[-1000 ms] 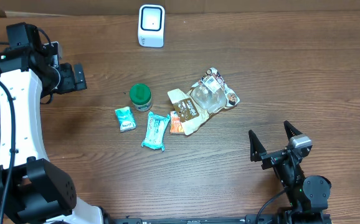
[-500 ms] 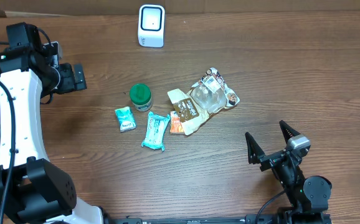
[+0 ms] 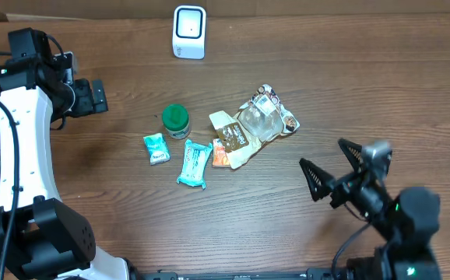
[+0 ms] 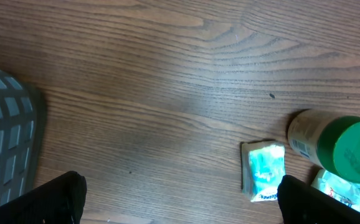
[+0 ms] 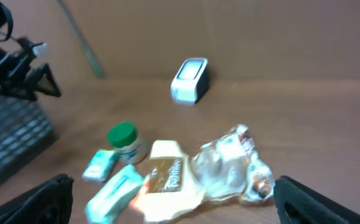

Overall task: Scan the item barcode
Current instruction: 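Reach the right gripper toward the clear bread bag on the table, then grasp the bread bag with the right gripper and flip it over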

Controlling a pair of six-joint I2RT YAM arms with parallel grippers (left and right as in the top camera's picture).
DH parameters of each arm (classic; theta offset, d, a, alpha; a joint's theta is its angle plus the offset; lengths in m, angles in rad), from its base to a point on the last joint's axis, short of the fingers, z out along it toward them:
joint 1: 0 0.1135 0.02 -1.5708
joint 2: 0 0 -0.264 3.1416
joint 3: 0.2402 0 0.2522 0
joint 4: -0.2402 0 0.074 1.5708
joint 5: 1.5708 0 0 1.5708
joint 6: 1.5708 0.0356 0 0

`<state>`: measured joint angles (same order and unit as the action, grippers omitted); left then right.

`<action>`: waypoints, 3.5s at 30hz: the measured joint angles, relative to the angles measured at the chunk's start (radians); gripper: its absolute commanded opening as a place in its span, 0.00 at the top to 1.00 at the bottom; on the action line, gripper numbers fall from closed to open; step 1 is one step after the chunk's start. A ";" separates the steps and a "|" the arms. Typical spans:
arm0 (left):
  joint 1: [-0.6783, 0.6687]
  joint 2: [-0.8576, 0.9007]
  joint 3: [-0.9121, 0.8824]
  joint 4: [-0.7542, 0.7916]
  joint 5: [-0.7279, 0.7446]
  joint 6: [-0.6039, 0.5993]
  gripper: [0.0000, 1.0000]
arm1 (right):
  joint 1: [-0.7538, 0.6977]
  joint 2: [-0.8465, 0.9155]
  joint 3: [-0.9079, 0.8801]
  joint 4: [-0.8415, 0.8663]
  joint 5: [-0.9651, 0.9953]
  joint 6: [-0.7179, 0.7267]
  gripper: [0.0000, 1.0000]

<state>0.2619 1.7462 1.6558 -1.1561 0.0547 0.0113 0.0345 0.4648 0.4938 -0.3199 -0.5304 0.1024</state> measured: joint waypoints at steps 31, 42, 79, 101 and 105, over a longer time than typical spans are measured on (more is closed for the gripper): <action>0.000 0.001 0.000 0.000 0.000 0.000 0.00 | 0.014 0.969 0.452 -0.327 -0.180 0.132 0.12; 0.000 0.001 0.000 0.000 0.000 0.000 0.00 | 0.217 1.065 0.452 -0.222 0.108 0.591 0.27; 0.000 0.002 0.000 0.000 0.000 0.000 0.00 | 0.340 1.406 0.485 0.196 0.394 0.877 0.53; 0.000 0.002 0.000 0.000 0.000 0.000 0.01 | 0.340 1.429 0.653 -0.095 0.225 0.589 0.96; 0.000 0.002 0.000 0.001 0.000 0.000 0.00 | 0.340 1.429 0.681 -0.119 0.163 0.465 0.96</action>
<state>0.2619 1.7481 1.6558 -1.1553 0.0544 0.0113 0.3744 1.8942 1.1744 -0.4393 -0.3672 0.5674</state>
